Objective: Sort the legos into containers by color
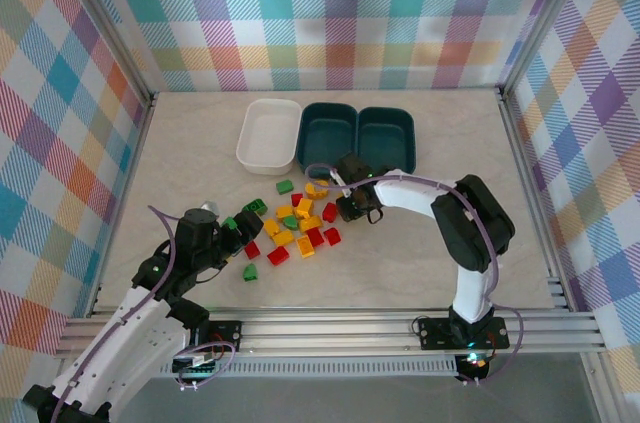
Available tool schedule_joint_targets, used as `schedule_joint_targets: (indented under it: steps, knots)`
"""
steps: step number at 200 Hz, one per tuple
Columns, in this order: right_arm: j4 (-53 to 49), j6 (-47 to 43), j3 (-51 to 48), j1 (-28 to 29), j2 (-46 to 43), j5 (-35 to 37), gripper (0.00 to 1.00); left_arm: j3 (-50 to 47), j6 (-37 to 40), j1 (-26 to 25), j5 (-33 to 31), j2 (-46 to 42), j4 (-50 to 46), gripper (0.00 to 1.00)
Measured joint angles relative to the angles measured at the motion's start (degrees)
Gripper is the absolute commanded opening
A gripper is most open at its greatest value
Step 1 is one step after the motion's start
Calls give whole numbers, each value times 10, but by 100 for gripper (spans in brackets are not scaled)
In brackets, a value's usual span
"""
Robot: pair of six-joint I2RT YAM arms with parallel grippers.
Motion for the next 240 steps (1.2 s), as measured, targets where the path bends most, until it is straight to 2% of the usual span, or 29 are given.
schedule_joint_targets:
  steps: [60, 107, 141, 179, 190, 208, 240]
  knots:
    - [30, 19, -21, -3, -74, 8, 26, 2, 2, 0, 0, 4, 0, 100]
    - [25, 43, -1, -18, -105, 7, 26, 4, 1, 0, 18, 42, 23, 100]
    - [8, 73, 79, -110, -80, 1, 26, 25, 2, -6, 31, 87, 46, 100]
    - [-21, 89, 209, -197, 31, 2, 27, 55, 9, -29, 45, 153, 82, 100]
    - [-35, 91, 240, -205, 64, 1, 31, 62, 10, -34, 50, 176, 89, 100]
    - [-65, 91, 286, -209, 103, 1, 47, 75, 15, -39, 56, 203, 90, 100]
    - [-107, 92, 355, -213, 124, 5, 56, 104, 30, -46, 60, 214, 86, 100]
